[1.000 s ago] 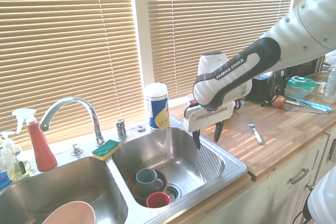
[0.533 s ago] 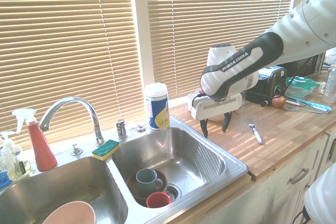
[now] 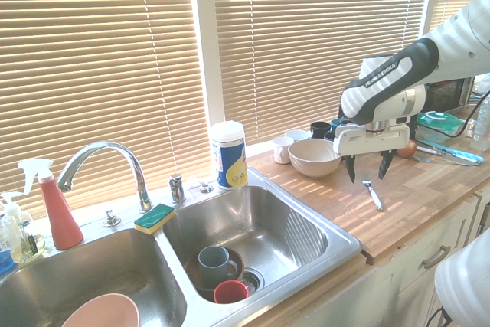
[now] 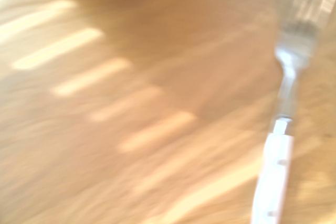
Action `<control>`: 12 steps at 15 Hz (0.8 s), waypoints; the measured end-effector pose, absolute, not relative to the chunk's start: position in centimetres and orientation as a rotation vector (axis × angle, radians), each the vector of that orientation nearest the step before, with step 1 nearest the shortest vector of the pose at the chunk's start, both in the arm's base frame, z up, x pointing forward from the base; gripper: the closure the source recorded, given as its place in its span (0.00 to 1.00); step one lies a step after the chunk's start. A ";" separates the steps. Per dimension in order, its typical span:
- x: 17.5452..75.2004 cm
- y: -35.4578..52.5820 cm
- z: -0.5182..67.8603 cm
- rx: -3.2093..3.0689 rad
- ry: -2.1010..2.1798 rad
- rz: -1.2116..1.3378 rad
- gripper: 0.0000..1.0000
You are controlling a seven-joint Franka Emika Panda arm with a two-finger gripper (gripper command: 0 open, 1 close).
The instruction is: Put the fork into the sink
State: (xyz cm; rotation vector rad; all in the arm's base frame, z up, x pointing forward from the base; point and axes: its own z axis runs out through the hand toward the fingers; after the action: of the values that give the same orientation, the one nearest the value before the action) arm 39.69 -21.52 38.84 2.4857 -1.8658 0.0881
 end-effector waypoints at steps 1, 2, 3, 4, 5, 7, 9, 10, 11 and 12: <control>39.6 -22.3 38.0 2.475 -1.884 0.083 0.00; 39.6 -23.0 37.1 2.470 -1.895 0.085 0.00; 39.8 -23.5 36.3 2.469 -1.900 0.090 0.00; 39.9 -23.9 35.4 2.467 -1.907 0.091 0.00; 40.0 -24.2 34.7 2.468 -1.911 0.086 0.00; 40.1 -24.7 33.5 2.464 -1.908 0.073 0.00; 40.4 -24.9 32.4 2.460 -1.905 0.067 1.00; 40.5 -24.9 32.0 2.459 -1.903 0.067 1.00; 40.6 -25.0 31.7 2.457 -1.904 0.068 1.00; 40.7 -25.0 31.6 2.457 -1.910 0.065 1.00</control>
State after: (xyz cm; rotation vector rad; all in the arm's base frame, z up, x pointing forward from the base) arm 40.72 -24.99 31.58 2.4571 -1.9102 0.0646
